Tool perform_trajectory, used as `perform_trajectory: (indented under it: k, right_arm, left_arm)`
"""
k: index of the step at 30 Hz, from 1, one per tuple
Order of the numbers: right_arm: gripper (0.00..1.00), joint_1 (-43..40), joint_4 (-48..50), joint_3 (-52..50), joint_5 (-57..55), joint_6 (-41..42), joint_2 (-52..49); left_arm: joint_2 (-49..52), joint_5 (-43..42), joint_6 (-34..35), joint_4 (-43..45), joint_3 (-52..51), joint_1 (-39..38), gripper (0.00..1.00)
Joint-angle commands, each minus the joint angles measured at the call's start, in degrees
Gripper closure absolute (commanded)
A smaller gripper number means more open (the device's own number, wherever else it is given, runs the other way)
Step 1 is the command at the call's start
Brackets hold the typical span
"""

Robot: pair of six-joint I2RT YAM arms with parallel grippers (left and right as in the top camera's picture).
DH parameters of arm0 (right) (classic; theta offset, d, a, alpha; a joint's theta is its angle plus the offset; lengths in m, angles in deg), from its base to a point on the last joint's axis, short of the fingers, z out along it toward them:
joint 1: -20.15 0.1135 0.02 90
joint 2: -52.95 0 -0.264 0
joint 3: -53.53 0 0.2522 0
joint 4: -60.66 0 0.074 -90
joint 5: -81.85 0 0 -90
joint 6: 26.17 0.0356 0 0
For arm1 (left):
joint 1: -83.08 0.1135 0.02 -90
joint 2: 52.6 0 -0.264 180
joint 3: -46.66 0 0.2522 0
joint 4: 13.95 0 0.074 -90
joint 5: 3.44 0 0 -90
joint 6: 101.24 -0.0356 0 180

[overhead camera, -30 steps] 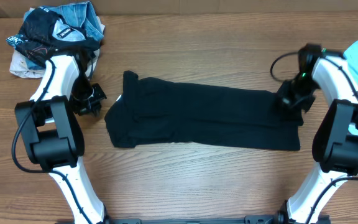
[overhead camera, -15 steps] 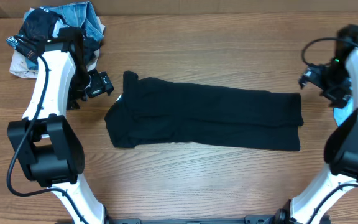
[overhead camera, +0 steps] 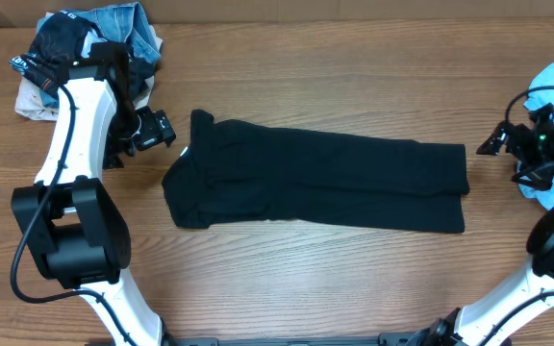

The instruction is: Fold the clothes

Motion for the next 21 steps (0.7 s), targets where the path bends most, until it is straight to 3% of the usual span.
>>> perform_trajectory:
  k: [1, 21]
  right_arm:
    - [0.0, -1.01, -0.79, -1.66, 8.81, -8.9, 1.44]
    - [0.0, -1.22, 6.99, -18.47, 12.7, -9.25, 1.42]
  left_arm:
    - [0.02, -1.33, -1.25, 0.39, 0.28, -0.15, 0.0]
    - [0.04, -2.01, -1.27, 1.29, 0.28, -0.15, 0.0]
